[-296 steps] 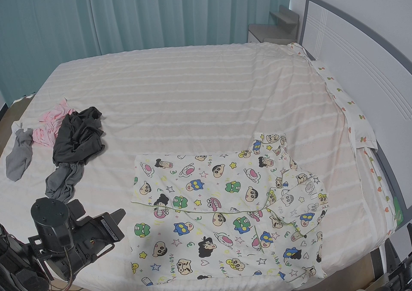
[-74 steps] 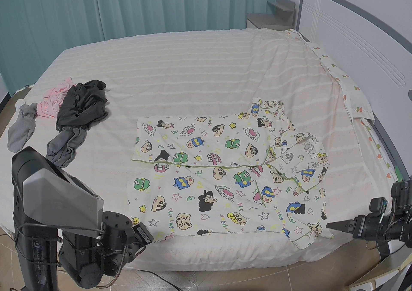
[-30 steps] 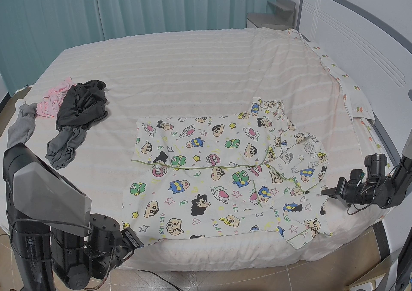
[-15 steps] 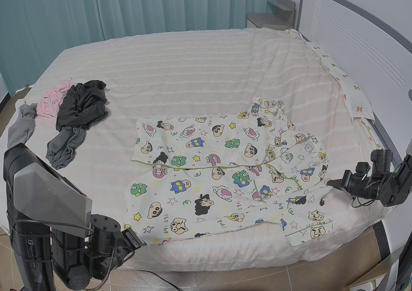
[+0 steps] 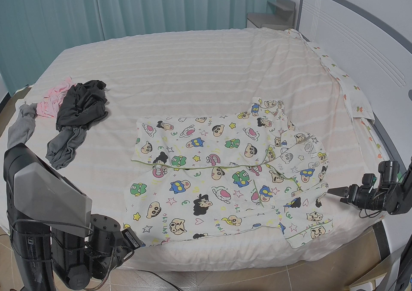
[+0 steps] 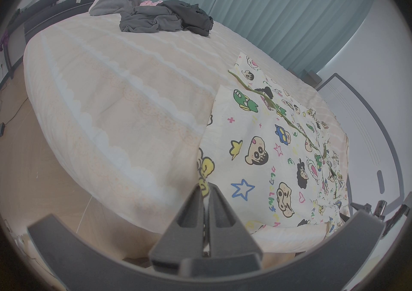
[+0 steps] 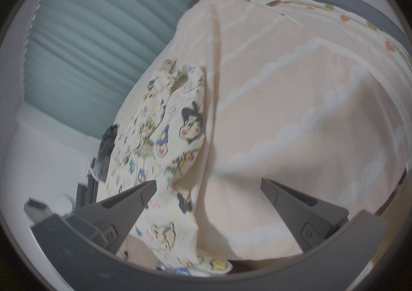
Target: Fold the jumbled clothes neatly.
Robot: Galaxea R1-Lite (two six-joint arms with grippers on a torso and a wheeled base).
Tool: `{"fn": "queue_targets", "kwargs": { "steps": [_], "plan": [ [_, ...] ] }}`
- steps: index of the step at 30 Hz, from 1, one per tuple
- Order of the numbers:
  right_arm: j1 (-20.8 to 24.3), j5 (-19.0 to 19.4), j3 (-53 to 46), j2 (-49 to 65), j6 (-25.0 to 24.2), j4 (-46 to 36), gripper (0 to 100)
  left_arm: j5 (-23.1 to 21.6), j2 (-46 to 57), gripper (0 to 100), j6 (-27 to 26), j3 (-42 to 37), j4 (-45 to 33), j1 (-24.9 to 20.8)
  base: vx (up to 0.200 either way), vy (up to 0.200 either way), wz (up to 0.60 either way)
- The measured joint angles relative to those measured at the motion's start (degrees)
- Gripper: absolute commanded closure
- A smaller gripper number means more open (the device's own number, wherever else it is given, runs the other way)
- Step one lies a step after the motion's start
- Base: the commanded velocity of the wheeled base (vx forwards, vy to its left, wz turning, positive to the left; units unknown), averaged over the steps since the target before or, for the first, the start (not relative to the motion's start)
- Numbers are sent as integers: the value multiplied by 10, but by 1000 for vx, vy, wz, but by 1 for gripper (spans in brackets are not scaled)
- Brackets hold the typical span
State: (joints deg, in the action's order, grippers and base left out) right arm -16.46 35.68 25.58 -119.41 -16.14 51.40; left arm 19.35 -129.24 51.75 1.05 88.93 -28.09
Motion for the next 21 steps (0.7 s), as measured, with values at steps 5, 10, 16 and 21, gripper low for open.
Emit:
{"fn": "queue_targets", "kwargs": {
  "steps": [5, 10, 16, 21],
  "plan": [
    [-31, 69, -38, -3, 140, 7, 0, 0, 0, 100, 0, 0, 0, 0, 0, 0, 0],
    [-42, 123, -66, -13, 204, 11, 0, 0, 0, 100, 0, 0, 0, -1, 0, 0, 0],
    [-19, 151, -84, -23, 233, 13, 0, 0, 0, 100, 0, 1, 0, -2, 0, 0, 0],
    [-7, 154, -87, -33, 258, 13, 0, 0, 0, 100, 0, 1, 0, -3, 0, 0, 0]
  ]
}}
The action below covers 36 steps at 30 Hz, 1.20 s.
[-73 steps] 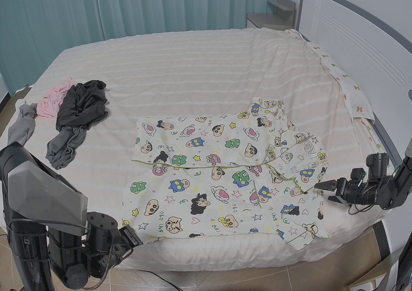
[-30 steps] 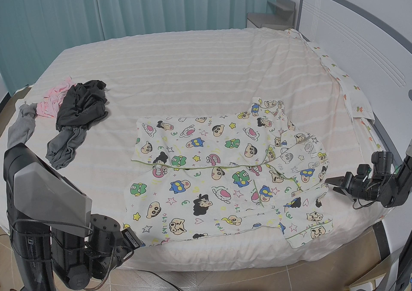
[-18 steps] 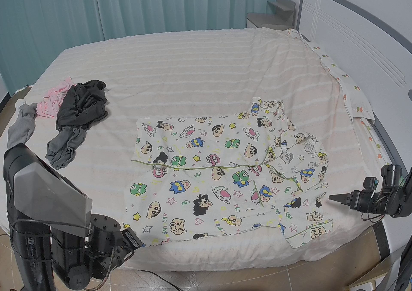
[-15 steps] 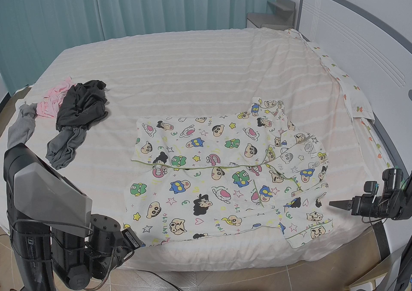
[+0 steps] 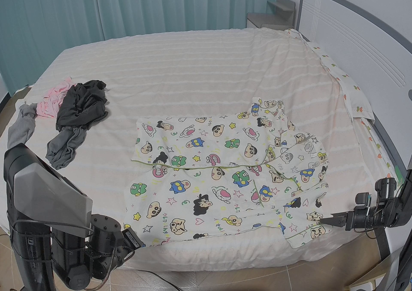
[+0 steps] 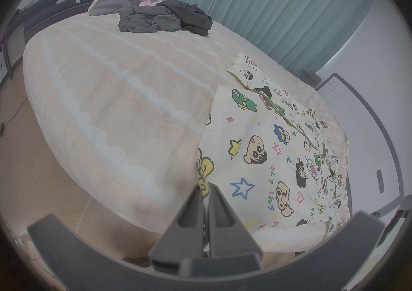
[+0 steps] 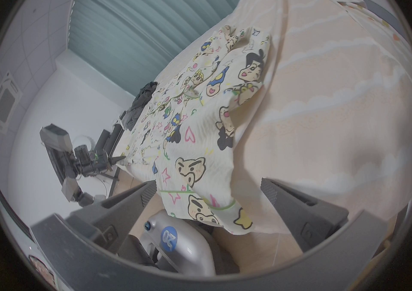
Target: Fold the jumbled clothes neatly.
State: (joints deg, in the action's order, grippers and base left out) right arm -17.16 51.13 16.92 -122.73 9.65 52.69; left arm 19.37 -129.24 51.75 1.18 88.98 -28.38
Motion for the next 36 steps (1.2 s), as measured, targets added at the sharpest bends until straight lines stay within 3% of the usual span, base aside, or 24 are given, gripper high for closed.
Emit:
{"fn": "queue_targets", "kwargs": {
  "steps": [4, 16, 17, 23, 36],
  "plan": [
    [6, 5, 1, -17, 36, 3, 0, -1, 0, 100, 0, 0, 0, 0, 0, 0, 0],
    [51, 10, 6, -53, 37, 34, 0, -1, 0, 100, 0, 0, 0, 0, 0, 0, 0],
    [54, 8, 7, -55, 37, 35, 100, -1, 0, 100, 0, 0, 0, 0, 0, 0, 0],
    [63, -9, 6, -71, 36, 53, 100, -1, 0, 100, 0, 1, 0, 0, 0, 0, 0],
    [60, 0, -61, -82, 37, 138, 100, 2, 0, 100, -1, 0, 0, 0, 0, 0, 0]
  ]
}}
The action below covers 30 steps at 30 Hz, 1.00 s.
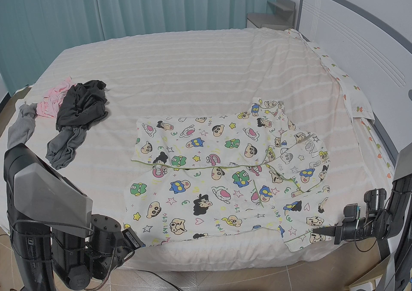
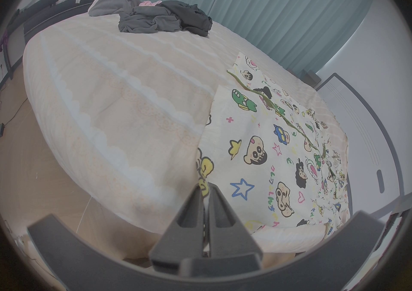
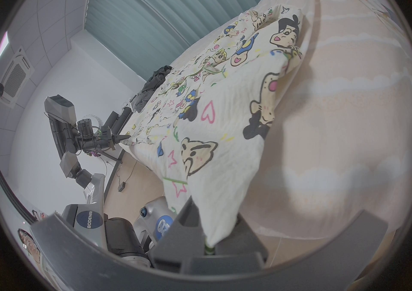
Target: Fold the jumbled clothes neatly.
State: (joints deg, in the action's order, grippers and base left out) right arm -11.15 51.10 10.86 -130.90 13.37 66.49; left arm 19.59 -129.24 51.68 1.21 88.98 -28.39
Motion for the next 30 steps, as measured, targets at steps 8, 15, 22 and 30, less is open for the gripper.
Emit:
{"fn": "queue_targets", "kwargs": {
  "steps": [8, 15, 22, 30],
  "plan": [
    [-3, 10, -81, -2, 1, 88, 100, 4, 1, 100, 0, -2, 0, -8, 0, 0, 0],
    [-28, 43, -97, -4, 1, 90, 100, 13, 8, 100, -1, -2, 0, -9, 0, 0, 0],
    [-42, 57, -98, -1, 22, 40, 100, 13, 19, 100, -1, -2, -36, -10, 0, 0, 0],
    [-46, 59, -98, 12, 33, -8, 100, 11, 34, 100, 0, -2, -79, -11, 0, 0, 0]
  ]
}}
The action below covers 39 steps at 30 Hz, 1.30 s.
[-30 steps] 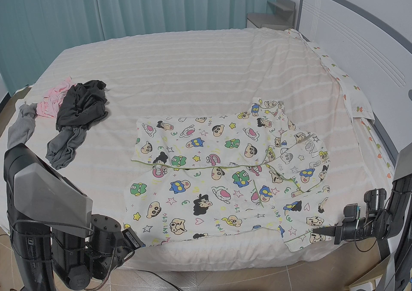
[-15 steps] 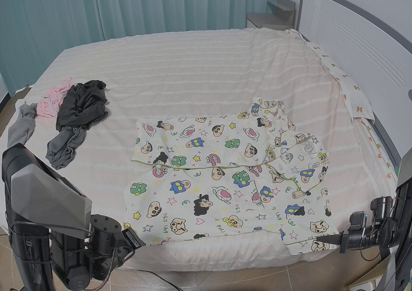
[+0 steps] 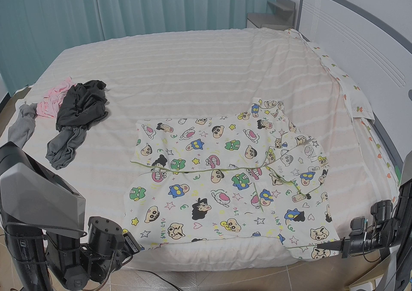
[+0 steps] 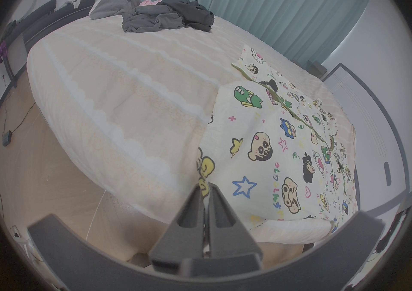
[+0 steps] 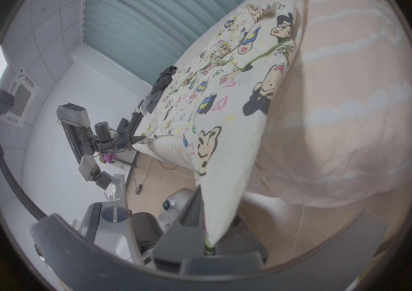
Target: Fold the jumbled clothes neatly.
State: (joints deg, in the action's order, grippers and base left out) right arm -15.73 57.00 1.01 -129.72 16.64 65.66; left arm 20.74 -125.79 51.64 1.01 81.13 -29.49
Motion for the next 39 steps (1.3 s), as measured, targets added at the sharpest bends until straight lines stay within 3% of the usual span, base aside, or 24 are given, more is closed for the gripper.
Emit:
{"fn": "queue_targets", "kwargs": {
  "steps": [19, 39],
  "plan": [
    [-29, 10, 0, 64, 103, -202, 100, 0, 21, 100, -1, 0, -62, -19, 0, 0, 0],
    [-48, 7, 0, 162, 123, -391, 100, 1, 81, 100, 67, 0, -235, -71, 0, 0, 0]
  ]
}}
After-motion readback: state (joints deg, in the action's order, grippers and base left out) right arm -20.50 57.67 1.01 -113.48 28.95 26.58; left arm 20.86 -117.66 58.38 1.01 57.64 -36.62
